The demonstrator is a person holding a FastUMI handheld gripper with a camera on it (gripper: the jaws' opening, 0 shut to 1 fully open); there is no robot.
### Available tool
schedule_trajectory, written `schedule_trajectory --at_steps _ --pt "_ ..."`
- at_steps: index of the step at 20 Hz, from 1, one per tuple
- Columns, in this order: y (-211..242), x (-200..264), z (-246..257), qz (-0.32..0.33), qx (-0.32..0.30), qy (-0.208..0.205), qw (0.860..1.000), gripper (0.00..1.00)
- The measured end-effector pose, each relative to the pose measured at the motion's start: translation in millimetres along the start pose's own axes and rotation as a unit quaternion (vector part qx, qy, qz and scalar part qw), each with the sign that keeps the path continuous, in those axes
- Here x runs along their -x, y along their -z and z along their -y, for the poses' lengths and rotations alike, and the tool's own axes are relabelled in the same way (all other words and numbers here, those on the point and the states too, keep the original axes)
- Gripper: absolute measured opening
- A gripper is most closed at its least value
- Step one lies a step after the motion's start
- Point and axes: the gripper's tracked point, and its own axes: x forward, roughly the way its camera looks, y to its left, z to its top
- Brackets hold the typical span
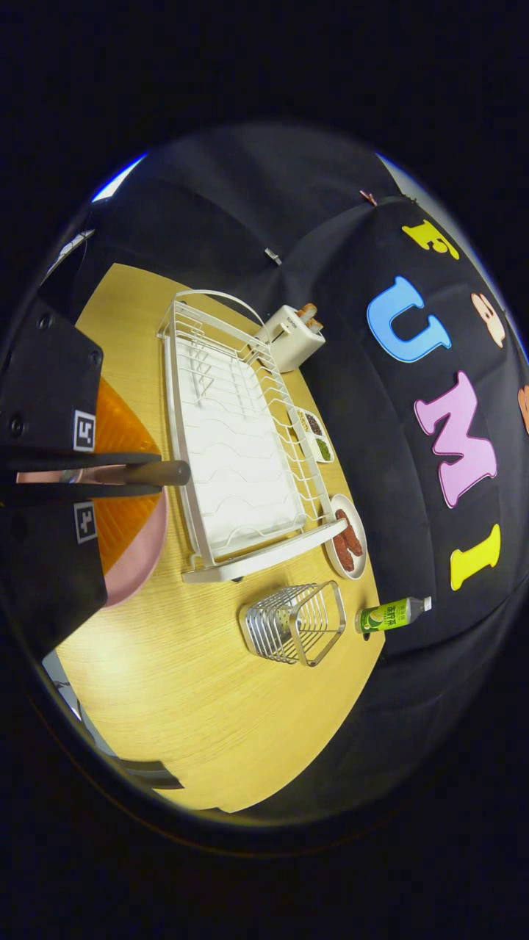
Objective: Take the plate from the dish rack, then take the spoon from the basket and place it into the plate.
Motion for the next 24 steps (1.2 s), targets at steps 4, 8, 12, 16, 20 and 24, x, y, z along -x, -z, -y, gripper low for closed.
schedule_trajectory --at_steps 4,8,12,16,20,24 --pt "-5 1 6 0.005 0.014 0.016 1.000 0.17" --pt "-9 13 16 0.010 0.038 0.033 0.999 0.54" --pt "-29 38 22 0.038 0.054 0.046 0.997 0.98" --pt "-86 74 23 0.112 0.081 0.067 0.988 0.98" --pt "-159 121 16 0.205 0.098 0.086 0.970 0.98" --pt "-220 179 16 0.289 0.096 0.114 0.946 0.98"
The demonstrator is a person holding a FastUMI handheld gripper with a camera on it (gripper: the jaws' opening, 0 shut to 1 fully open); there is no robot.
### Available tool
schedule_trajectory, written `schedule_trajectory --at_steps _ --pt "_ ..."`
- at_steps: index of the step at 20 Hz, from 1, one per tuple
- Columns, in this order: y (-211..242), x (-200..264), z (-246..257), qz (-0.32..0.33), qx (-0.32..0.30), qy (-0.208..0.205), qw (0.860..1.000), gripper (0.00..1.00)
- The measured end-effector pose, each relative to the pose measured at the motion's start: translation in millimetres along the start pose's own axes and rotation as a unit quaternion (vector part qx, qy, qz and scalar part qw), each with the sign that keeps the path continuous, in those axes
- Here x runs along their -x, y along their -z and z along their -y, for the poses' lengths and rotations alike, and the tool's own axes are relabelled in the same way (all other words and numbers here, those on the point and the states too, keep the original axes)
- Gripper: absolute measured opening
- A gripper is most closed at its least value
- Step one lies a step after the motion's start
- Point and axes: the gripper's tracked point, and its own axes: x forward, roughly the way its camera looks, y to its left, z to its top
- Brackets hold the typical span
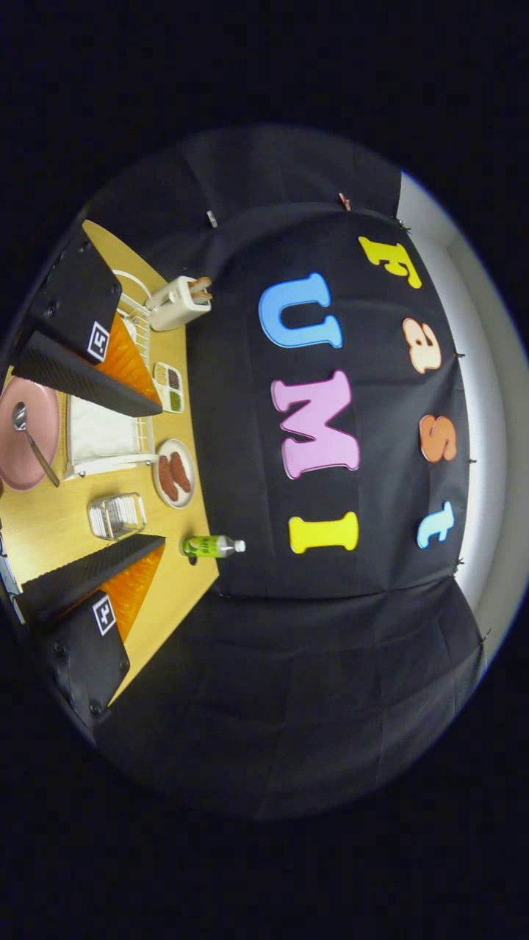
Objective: Take the plate from the dish rack, then take the spoon from the basket and place it into the plate.
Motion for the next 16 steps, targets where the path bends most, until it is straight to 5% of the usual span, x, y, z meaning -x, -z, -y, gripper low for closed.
schedule_trajectory --at_steps 8,16 --pt "-61 32 50 0.079 0.016 0.062 0.995 0.98" --pt "-39 5 65 0.056 0.015 0.024 0.998 0.98"
